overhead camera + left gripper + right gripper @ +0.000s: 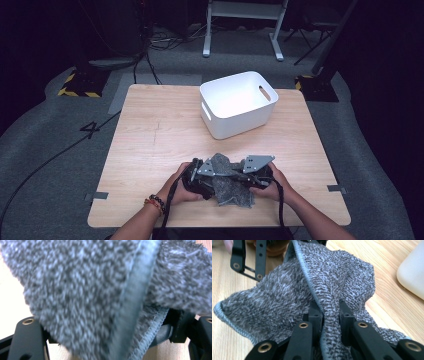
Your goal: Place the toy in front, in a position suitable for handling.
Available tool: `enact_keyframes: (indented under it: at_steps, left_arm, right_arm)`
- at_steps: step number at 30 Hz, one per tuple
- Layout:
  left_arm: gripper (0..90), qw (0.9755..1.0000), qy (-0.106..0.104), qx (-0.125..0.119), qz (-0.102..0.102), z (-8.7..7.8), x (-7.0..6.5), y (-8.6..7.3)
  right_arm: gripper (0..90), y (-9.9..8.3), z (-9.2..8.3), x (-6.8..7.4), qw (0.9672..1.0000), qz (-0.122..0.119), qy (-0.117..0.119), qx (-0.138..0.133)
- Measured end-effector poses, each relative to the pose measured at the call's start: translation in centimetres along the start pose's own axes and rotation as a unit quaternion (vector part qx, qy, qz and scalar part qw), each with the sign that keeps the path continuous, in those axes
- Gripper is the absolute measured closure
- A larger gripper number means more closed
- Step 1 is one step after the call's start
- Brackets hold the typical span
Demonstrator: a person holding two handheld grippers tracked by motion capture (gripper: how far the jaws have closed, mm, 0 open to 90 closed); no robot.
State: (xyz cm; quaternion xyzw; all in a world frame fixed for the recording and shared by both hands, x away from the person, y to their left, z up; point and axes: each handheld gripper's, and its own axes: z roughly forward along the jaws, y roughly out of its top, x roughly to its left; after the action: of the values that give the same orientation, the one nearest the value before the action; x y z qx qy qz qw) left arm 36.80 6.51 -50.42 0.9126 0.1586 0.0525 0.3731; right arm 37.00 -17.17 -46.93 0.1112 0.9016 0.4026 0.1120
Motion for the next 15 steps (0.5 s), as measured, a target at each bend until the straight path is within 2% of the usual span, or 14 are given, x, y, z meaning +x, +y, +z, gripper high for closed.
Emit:
enact_keyframes:
  at_steps: [5, 6, 7, 8, 9, 10, 12, 13, 14, 15]
  left_arm:
    - [22.4, 1.0000, -0.003, 0.000, 0.004, 0.0, 0.1, -0.1]
    - [22.5, 1.0000, -0.004, 0.000, 0.005, -0.1, 0.1, -0.1]
    - [22.6, 1.0000, -0.005, 0.000, 0.005, -0.1, 0.1, -0.1]
    - [22.6, 1.0000, -0.006, 0.000, 0.007, -0.1, 0.2, -0.1]
    - [22.6, 0.9999, -0.007, 0.000, 0.009, -0.1, 0.2, -0.1]
    - [22.6, 0.9999, -0.007, 0.001, 0.009, -0.1, 0.2, -0.1]
    - [22.7, 0.9999, -0.007, 0.001, 0.010, -0.1, 0.2, -0.1]
    - [22.7, 0.9999, -0.008, 0.001, 0.011, -0.1, 0.2, -0.1]
    - [22.8, 0.9999, -0.009, 0.001, 0.011, -0.1, 0.2, -0.1]
    - [22.9, 0.9999, -0.009, 0.001, 0.011, -0.1, 0.2, -0.1]
  right_arm:
    - [78.0, -1.2, -0.8, -0.9, 0.9996, 0.012, -0.021, 0.016]
    - [78.0, -2.1, -1.1, -1.6, 0.9988, 0.021, -0.034, 0.027]
    - [78.0, -2.3, -1.3, -1.9, 0.9986, 0.026, -0.037, 0.026]
    - [78.0, -2.3, -1.3, -1.9, 0.9986, 0.026, -0.037, 0.026]
    - [78.2, -2.9, -1.6, -2.4, 0.9974, 0.026, -0.056, 0.038]
    - [78.2, -2.9, -1.6, -2.4, 0.9974, 0.026, -0.056, 0.038]
    - [78.3, -3.4, -1.6, -3.0, 0.9923, 0.010, -0.096, 0.077]
    - [78.3, -3.9, -1.5, -3.3, 0.9893, 0.001, -0.108, 0.097]
    - [78.3, -4.4, -1.5, -3.8, 0.9892, 0.011, -0.111, 0.095]
    - [78.4, -4.5, -1.8, -4.4, 0.9904, 0.037, -0.105, 0.083]
